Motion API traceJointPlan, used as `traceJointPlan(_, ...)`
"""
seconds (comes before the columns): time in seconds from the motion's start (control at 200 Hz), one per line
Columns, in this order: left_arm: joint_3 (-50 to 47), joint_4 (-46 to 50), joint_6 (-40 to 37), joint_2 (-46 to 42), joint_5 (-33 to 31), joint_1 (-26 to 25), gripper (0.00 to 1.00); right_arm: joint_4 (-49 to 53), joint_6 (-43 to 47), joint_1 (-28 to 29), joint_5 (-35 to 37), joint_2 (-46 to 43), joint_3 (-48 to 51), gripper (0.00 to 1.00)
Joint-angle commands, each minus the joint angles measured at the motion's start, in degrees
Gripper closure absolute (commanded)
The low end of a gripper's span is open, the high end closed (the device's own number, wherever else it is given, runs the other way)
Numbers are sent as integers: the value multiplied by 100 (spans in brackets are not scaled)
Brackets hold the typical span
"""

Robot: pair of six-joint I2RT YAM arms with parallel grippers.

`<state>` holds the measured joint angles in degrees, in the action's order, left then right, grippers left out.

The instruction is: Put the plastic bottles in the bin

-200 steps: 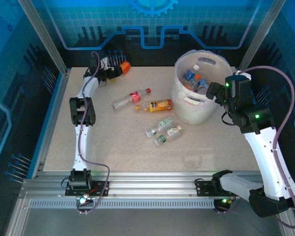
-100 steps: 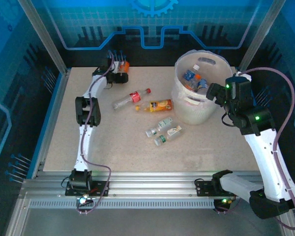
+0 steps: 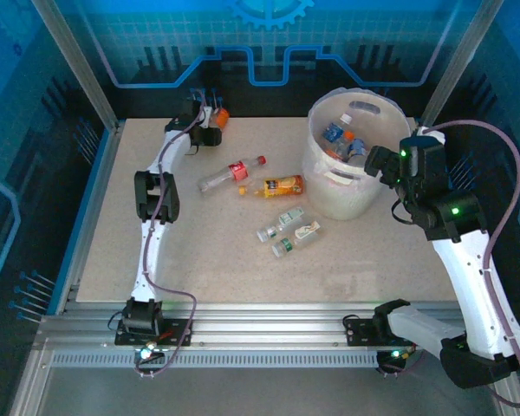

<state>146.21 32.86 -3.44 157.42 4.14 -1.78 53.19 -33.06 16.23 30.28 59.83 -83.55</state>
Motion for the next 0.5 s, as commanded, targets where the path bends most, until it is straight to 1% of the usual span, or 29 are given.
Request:
traceJointPlan(0.0,210,154,-78,-76,-106,-61,50,-142,-83,81,162,-112,53,0)
traceJointPlan(0.09,215,157,-78,-76,-137,-68,51,-160,-78,74,171,-129,59,0)
traceJointPlan(0.25,192,236,-180,-83,-264,-104,59,-159,-69,82,175,-139,68,0)
traceJointPlan(0.345,75,234,-200,-139,-305,-122,65,-158,-69,81,179,-139,72,0)
traceJointPlan(0.495,-392,20,-103,-431,-299,-125,77,-168,-78,80,148,-139,96,0)
